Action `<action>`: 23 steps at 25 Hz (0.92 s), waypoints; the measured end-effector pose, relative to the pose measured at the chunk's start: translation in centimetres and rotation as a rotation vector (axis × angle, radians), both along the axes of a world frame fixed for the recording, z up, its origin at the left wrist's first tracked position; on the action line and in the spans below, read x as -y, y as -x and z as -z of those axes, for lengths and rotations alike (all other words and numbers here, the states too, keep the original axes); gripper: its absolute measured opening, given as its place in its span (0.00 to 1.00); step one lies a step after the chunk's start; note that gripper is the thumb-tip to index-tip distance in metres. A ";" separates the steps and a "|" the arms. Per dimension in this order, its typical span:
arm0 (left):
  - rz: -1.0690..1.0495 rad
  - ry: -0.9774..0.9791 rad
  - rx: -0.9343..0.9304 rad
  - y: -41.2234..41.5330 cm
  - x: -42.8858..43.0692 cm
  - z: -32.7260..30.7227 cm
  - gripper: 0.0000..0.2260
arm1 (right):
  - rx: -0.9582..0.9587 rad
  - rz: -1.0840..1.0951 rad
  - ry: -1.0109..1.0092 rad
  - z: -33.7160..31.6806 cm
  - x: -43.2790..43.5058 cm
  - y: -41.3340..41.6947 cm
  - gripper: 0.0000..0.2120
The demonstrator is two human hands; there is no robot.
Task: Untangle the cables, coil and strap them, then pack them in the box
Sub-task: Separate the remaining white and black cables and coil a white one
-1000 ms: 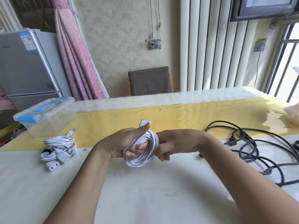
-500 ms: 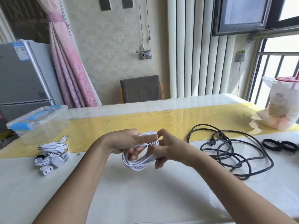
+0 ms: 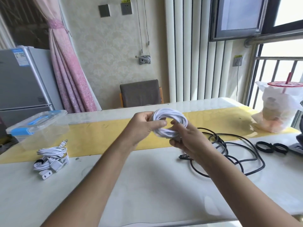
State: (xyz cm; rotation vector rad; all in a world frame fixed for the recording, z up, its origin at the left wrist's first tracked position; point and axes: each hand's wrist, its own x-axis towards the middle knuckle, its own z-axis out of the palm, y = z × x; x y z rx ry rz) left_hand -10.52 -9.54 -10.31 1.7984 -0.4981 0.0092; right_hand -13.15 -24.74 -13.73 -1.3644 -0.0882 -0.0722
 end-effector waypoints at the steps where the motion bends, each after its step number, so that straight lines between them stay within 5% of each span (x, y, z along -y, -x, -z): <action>1: -0.061 0.196 0.032 0.3 1.1 0.9 0.05 | -0.050 0.006 -0.137 -0.4 0.1 -0.1 0.04; 3: -0.172 0.428 0.074 0.9 3.4 2.2 0.06 | -0.075 -0.044 -0.213 -1.1 0.3 0.1 0.04; 6: -0.194 0.454 0.098 0.9 4.8 2.3 0.10 | -0.088 -0.145 -0.049 -1.3 1.9 1.2 0.04; 9: -0.166 0.269 0.127 0.5 4.9 1.6 0.08 | -0.122 -0.071 0.456 -0.8 6.0 2.0 0.16; 12: -0.177 0.177 0.125 0.1 4.8 1.3 0.09 | -0.107 0.427 1.201 1.1 11.9 0.7 0.18; 14: -0.184 0.198 0.072 -0.1 4.4 1.3 0.11 | -0.260 0.661 1.493 2.6 14.9 0.2 0.16; 19: -0.218 0.165 0.040 -0.6 3.9 2.0 0.09 | -0.653 0.754 1.546 5.1 17.6 0.1 0.15; 23: -0.212 0.167 0.022 -1.2 3.8 2.5 0.09 | -0.678 0.738 1.461 6.3 18.3 -0.5 0.16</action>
